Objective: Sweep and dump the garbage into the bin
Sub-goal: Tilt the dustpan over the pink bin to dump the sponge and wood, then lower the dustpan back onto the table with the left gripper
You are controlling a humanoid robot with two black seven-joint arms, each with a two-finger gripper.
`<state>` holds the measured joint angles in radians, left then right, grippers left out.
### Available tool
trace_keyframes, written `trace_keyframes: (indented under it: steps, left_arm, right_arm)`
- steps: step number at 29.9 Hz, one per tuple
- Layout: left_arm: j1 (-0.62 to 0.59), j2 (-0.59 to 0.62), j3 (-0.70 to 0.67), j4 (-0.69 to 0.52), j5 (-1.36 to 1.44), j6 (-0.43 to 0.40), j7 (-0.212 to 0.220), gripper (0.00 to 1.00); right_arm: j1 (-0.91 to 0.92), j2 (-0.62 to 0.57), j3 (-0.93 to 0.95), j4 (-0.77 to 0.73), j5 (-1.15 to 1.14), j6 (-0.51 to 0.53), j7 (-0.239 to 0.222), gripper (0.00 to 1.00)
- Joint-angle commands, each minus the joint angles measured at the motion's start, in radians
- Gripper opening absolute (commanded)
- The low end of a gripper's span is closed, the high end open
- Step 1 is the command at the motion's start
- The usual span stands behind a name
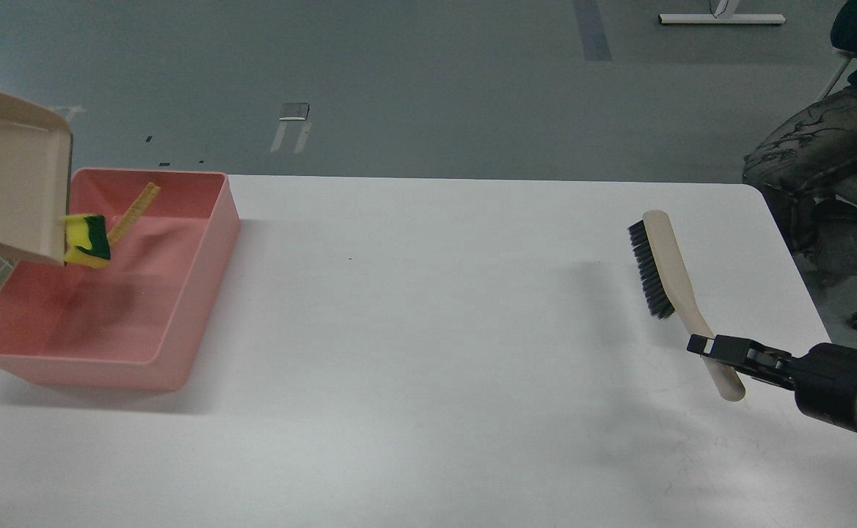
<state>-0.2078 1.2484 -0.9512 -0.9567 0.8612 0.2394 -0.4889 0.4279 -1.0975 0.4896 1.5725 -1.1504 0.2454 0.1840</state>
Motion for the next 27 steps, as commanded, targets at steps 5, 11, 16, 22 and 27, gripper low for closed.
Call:
trace_keyframes:
  steps: [5,11,16,22,27]
  left_arm:
    - [-0.074,0.016,-0.011,-0.001,0.039,-0.003,0.0,0.0]
    - [-0.18,-0.015,-0.02,-0.072,-0.114,-0.106,0.0,0.0]
    - [-0.239,-0.104,-0.017,-0.211,-0.163,-0.12,0.0,0.0]
    - [-0.285,-0.298,-0.003,-0.335,-0.154,-0.107,0.102,0.0]
    - [-0.289,-0.52,0.023,-0.361,-0.076,-0.095,0.138,0.0]
  right_arm:
    - [0.0,0.001,0.0,0.0,0.0,-0.002,0.0,0.0]
    - [-0.001,0.004,0.004,-0.003,0.0,0.0,0.0,0.0]
    - [-0.001,0.008,0.004,-0.006,0.0,0.0,0.0,0.0]
    - [-0.001,0.011,0.003,-0.014,0.0,0.0,0.0,0.0]
    - [-0.009,0.011,0.003,-0.02,0.0,0.0,0.0,0.0]
